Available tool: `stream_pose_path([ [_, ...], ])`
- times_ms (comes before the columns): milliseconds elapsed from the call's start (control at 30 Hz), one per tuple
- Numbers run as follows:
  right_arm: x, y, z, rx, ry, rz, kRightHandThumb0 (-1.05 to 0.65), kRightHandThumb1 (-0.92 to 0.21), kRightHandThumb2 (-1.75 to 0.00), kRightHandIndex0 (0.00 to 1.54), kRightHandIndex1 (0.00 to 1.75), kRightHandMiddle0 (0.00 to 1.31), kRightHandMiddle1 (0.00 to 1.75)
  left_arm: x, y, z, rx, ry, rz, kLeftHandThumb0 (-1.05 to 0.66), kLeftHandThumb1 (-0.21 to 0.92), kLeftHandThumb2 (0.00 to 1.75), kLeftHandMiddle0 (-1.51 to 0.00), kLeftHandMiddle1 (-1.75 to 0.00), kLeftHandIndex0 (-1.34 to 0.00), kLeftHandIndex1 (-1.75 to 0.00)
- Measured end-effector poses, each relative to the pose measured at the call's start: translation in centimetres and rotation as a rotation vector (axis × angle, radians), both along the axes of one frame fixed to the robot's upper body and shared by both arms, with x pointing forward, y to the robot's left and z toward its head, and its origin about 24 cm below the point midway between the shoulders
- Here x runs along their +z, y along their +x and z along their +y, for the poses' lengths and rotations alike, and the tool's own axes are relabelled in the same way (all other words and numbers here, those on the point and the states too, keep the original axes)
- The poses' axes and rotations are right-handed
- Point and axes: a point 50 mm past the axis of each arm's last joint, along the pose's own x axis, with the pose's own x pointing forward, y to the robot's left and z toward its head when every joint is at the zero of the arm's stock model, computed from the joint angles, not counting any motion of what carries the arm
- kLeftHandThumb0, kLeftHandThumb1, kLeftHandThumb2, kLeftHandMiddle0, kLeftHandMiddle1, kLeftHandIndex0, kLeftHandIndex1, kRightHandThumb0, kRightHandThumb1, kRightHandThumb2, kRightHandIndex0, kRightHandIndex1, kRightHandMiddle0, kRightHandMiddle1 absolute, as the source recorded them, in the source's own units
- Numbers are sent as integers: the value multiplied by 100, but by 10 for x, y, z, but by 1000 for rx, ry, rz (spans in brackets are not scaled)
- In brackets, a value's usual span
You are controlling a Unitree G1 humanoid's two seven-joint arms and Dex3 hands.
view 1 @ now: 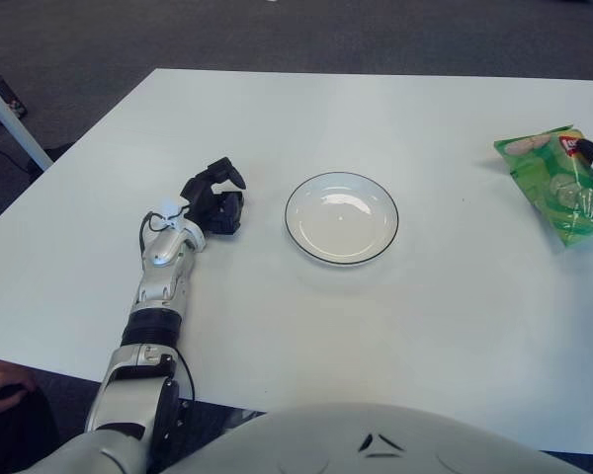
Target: Put the snack into the plate.
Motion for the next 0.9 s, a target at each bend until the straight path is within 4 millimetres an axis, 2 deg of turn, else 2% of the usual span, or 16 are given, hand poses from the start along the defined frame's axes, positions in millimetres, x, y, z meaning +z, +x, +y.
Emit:
stream_pose_path([
  [300, -5, -2, 6, -7, 60, 59, -104, -92, -105, 0, 0, 0, 0, 0, 0, 1, -6, 0, 1, -50, 27, 138, -134, -175, -66, -175],
  [600, -39, -2, 8, -4, 124, 121, -105, -92, -108, 0, 0, 0, 0, 0, 0, 1, -6, 1, 2, -50, 27, 138, -134, -175, -66, -175],
  [900, -36, 0, 14, 31, 128, 107, -105, -92, -108, 0, 0, 2, 1, 0, 0, 1, -6, 2, 1, -50, 27, 138, -134, -175, -66, -175],
])
